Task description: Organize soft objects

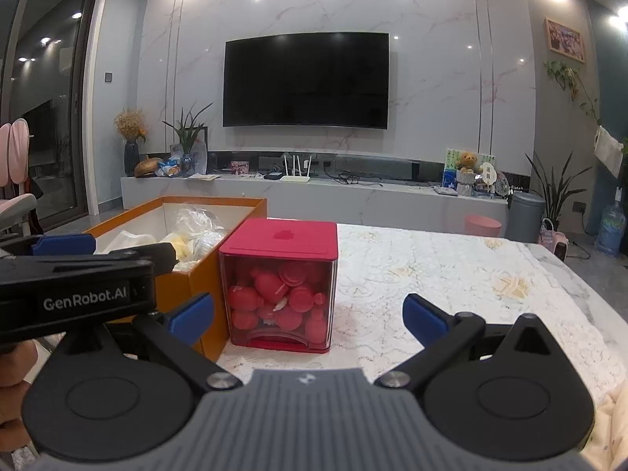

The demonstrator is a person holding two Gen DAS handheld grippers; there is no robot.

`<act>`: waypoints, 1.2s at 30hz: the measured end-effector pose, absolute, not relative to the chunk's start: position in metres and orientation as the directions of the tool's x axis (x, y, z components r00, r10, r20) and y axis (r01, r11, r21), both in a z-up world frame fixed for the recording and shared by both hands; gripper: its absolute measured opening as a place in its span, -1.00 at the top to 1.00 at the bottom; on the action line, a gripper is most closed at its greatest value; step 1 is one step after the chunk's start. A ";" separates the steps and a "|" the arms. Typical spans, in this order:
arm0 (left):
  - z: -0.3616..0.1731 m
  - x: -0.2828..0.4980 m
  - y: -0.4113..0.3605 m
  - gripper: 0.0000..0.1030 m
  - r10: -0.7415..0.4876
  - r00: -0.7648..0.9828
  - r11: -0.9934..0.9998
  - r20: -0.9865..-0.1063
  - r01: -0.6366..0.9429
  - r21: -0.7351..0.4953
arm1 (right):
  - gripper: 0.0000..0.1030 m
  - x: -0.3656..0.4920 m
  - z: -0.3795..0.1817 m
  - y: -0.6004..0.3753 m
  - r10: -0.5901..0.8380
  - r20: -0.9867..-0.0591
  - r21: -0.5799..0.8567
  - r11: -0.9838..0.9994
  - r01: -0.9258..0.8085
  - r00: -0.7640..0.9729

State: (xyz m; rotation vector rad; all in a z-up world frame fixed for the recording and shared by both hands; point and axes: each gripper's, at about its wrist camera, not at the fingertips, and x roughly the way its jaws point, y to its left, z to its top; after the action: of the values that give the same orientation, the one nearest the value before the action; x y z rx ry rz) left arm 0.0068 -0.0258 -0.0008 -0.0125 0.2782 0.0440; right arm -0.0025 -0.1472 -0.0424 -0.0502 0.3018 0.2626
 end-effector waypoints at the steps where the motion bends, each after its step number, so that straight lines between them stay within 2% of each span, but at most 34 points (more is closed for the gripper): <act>1: 0.000 0.006 -0.027 -0.86 0.042 0.962 0.999 -0.271 -0.044 -0.003 | -0.95 -0.003 -0.042 -0.147 0.248 -0.296 -0.017 0.964 -0.265 0.922; 15: 0.001 0.007 -0.030 -0.86 0.027 0.961 0.999 -0.274 -0.032 -0.013 | -0.95 -0.006 -0.041 -0.145 0.255 -0.287 -0.029 0.961 -0.274 0.923; 36: 0.003 0.007 -0.032 -0.86 0.030 0.960 0.999 -0.279 -0.037 -0.019 | -0.95 -0.003 -0.042 -0.147 0.270 -0.325 0.017 0.960 -0.280 0.906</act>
State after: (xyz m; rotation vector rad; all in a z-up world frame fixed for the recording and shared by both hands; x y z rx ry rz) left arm 0.0074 -0.0318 0.0027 -0.0239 0.2828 0.0337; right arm -0.0030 -0.1470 -0.0418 -0.0301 0.3311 0.2839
